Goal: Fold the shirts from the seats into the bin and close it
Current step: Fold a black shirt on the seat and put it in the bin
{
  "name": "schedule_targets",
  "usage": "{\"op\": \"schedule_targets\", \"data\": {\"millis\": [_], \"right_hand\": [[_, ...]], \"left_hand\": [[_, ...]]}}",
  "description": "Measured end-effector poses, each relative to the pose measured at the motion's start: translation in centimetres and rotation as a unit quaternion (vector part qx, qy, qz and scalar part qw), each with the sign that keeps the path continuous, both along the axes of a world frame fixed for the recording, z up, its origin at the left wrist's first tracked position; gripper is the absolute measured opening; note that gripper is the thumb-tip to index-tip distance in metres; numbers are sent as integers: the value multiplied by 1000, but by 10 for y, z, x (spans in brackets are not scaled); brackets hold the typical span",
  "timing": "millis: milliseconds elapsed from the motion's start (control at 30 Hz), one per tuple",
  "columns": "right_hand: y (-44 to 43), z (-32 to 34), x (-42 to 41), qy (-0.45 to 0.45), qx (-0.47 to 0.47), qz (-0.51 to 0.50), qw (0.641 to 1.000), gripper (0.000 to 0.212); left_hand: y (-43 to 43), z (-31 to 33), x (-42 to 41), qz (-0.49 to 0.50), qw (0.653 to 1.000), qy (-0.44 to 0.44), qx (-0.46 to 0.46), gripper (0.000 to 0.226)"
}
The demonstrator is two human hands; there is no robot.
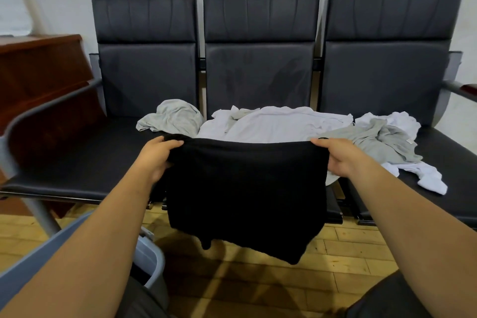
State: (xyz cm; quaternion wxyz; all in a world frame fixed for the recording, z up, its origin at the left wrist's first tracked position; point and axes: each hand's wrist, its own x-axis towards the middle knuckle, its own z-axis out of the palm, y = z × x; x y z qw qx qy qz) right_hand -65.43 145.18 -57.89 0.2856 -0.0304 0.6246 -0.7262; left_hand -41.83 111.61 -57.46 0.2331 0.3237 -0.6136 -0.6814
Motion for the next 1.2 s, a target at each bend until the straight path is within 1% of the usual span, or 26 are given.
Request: {"op": "schedule_targets", "data": {"millis": [67,167,233,267,300,333,367,400,433,467,533,567,633,667,733,833,900,933,967,1000,1033,1100,1133,1167,1200], "right_hand": [[0,12,-3,-13,-40,21,999,32],[-2,39,-7,28,-36,30,998,28],[-5,59,-8,80,-14,13,997,18],[-5,69,-9,97,1,2,995,17],[-4,77,-11,103,15,-11,995,19],[-1,85,-12,100,25,-15,995,18],[3,92,-14,93,32,-14,995,17],[6,98,-16,82,34,-10,996,17],[10,103,-19,72,29,-9,997,20],[13,107,-21,63,16,-13,998,23],[17,113,-27,54,-45,-29,997,27],[18,115,-31,59,-77,-42,994,28],[18,119,-37,99,-92,-61,989,30],[18,121,-39,122,-72,-55,988,28],[19,123,-43,153,0,-17,988,24],[17,126,-50,184,114,28,976,27],[11,127,-57,227,205,25,952,24],[6,126,-63,252,242,17,937,20],[-1,124,-70,277,268,3,923,17],[-7,123,-79,304,288,-15,908,14],[-15,123,-89,333,303,-40,892,12],[-32,127,-111,382,308,-93,866,13],[-40,131,-120,397,282,-117,865,14],[-48,138,-127,407,236,-137,872,18],[-55,146,-132,413,181,-154,879,21]], "left_hand": [[-6,8,-2,7,1000,-6,-13,23],[-21,27,-6,28,999,-3,-44,37],[-32,44,-9,31,997,-4,-76,29],[-37,52,-10,35,992,-21,-117,24],[-41,60,-10,39,982,-49,-178,20],[-45,67,-11,42,965,-78,-247,15],[-47,75,-10,48,949,-95,-297,11],[-48,82,-8,50,941,-96,-321,9],[-49,88,-6,42,944,-86,-316,8],[-48,94,-5,29,957,-62,-282,8],[-43,106,-2,-3,982,4,-188,12],[-40,111,-1,-12,985,24,-171,15],[-37,118,0,-30,980,27,-195,23],[-38,119,0,-42,973,12,-226,26],[-42,122,-2,-53,949,-39,-308,27],[-51,129,-10,-18,889,-131,-439,21],[-58,134,-20,1,832,-193,-520,20],[-61,135,-27,9,812,-212,-544,20],[-66,135,-34,21,805,-220,-550,19],[-71,134,-43,35,812,-218,-540,17],[-76,134,-53,54,833,-203,-512,15],[-87,136,-73,100,896,-130,-412,10],[-93,139,-83,119,925,-73,-354,10],[-100,143,-93,138,942,-12,-306,10],[-107,149,-102,156,948,46,-274,12]]}}
